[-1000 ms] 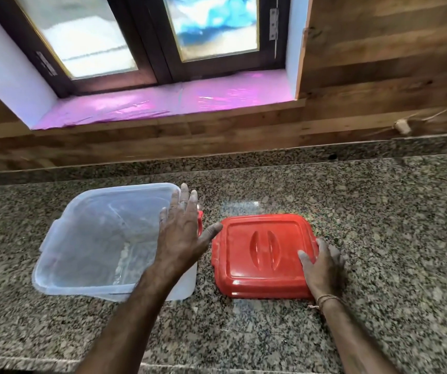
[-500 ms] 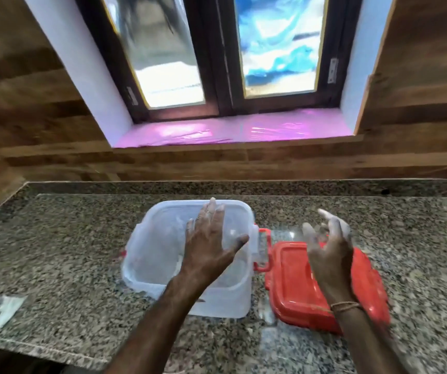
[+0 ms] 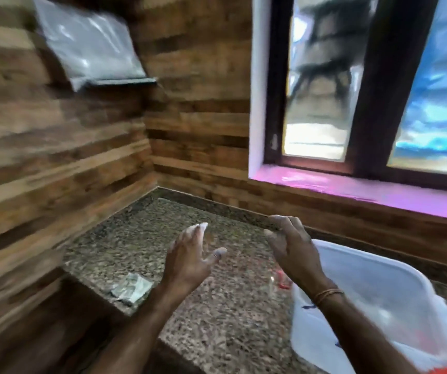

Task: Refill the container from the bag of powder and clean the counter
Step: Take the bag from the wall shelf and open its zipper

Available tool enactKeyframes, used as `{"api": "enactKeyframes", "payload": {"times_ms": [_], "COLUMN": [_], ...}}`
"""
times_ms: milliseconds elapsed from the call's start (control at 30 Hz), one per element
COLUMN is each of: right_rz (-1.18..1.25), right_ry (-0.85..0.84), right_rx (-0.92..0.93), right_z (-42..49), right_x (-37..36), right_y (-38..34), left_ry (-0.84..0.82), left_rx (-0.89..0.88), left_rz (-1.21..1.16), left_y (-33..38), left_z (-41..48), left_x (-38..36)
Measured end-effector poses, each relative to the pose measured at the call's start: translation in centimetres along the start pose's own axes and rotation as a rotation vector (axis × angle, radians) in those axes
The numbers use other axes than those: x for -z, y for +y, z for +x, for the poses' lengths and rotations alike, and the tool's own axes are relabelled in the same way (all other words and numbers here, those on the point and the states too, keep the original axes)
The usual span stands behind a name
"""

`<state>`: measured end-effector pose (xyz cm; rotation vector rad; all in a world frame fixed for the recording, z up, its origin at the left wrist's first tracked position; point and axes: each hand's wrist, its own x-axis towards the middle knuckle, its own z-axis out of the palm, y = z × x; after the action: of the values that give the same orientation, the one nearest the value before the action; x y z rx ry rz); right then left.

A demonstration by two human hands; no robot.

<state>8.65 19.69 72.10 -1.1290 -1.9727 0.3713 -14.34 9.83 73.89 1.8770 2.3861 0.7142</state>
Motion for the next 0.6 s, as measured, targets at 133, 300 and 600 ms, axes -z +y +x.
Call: {"api": "enactKeyframes", "payload": {"times_ms": [133, 300, 600], "right_rz": [-0.071, -0.091, -0.123], "right_ry": [-0.088, -0.132, -0.115], "right_rx": [0.077, 0.128, 0.348], "right_z": [5.3, 13.2, 30.6], "right_x": [-4.2, -8.3, -13.5], "right_y": [-5.1, -8.9, -18.2], "left_ry": [0.052, 0.111, 0.322], "left_rx": [0.034, 0.060, 0.100], "left_rz": [0.041, 0.130, 0.226], "left_y": [-6.4, -12.3, -17.4], "left_z": [2.5, 7.4, 19.4], "left_x": [3.9, 9.3, 21.6]}}
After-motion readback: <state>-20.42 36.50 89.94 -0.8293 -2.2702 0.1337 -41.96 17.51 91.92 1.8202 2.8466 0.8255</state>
